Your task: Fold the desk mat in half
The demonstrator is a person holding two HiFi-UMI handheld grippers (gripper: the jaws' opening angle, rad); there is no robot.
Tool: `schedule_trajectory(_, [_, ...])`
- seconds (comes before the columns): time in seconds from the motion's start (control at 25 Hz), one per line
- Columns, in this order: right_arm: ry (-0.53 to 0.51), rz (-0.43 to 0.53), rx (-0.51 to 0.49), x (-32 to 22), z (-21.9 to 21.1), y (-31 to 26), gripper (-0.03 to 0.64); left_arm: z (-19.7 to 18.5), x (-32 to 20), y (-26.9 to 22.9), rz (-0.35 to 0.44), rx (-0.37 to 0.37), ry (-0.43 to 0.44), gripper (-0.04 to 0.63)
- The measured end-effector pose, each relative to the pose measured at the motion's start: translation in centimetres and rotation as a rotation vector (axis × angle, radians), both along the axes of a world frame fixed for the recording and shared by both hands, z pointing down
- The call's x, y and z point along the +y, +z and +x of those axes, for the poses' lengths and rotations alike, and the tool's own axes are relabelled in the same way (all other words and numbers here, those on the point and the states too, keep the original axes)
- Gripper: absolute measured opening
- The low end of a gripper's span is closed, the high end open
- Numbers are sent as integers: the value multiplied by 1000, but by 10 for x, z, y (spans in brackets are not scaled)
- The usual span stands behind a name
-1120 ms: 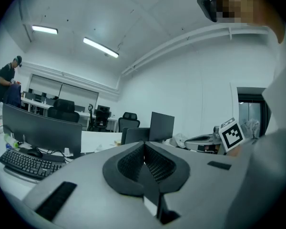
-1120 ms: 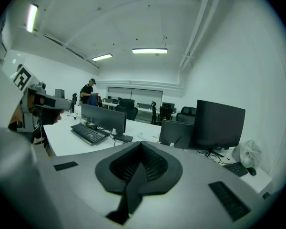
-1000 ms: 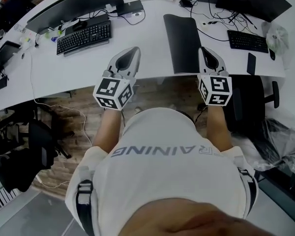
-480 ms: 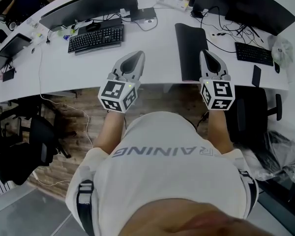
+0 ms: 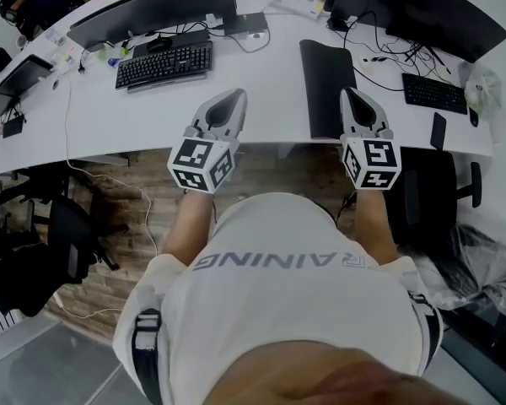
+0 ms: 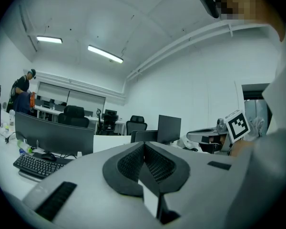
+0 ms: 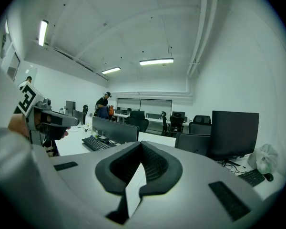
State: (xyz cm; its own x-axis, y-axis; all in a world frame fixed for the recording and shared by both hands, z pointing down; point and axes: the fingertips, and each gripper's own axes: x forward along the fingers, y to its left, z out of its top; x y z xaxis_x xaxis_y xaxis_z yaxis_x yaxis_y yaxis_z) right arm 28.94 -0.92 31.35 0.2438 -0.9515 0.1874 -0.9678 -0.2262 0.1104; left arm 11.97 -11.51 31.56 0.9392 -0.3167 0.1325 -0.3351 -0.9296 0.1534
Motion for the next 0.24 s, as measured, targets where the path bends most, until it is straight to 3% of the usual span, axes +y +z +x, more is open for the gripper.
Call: schedule_trajectory(0.24, [-2, -9, -8, 2, 5, 3, 23, 8, 3, 1, -4, -4, 9, 28])
